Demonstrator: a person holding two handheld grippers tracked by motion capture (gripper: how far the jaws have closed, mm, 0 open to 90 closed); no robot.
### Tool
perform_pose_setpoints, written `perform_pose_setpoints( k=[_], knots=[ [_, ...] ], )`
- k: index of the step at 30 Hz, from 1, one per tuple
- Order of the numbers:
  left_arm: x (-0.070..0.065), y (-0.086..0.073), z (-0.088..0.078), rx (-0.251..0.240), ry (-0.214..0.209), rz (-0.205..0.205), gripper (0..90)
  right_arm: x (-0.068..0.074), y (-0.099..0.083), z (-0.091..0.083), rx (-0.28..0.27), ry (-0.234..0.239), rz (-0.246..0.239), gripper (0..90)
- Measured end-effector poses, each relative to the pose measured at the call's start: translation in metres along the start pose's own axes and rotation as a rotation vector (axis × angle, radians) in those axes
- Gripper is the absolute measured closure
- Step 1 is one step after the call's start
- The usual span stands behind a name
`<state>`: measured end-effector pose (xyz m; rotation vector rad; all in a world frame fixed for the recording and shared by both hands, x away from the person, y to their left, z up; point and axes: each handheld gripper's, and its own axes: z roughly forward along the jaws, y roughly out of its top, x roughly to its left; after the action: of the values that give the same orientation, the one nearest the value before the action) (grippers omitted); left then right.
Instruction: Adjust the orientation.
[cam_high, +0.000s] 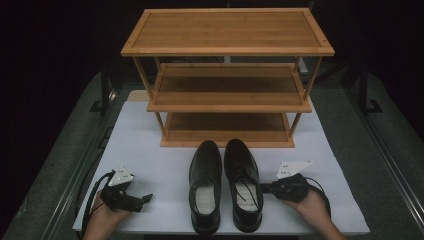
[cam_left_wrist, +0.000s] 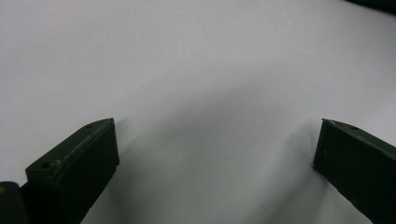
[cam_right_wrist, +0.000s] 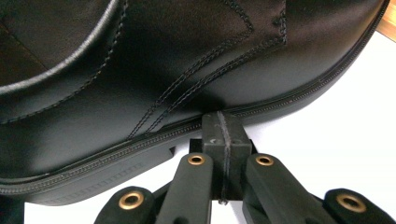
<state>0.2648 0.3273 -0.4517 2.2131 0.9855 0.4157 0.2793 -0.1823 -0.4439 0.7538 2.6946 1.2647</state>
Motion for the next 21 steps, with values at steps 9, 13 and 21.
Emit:
perform_pose_setpoints(
  k=[9,13,21],
  knots=[
    [0.0,0.0,0.0,0.0,0.0,0.0,0.0,0.0039,0.0027,0.0037,0.002,0.006,-0.02,90.0],
    [0.0,0.0,0.0001,-0.001,0.0,-0.001,0.0,0.007,0.0039,0.0058,0.002,0.015,-0.029,90.0],
    [-0.0001,0.0003,-0.0002,-0.002,0.001,0.001,0.0,0.0071,0.0041,0.0043,-0.008,0.009,-0.024,89.5]
  ],
)
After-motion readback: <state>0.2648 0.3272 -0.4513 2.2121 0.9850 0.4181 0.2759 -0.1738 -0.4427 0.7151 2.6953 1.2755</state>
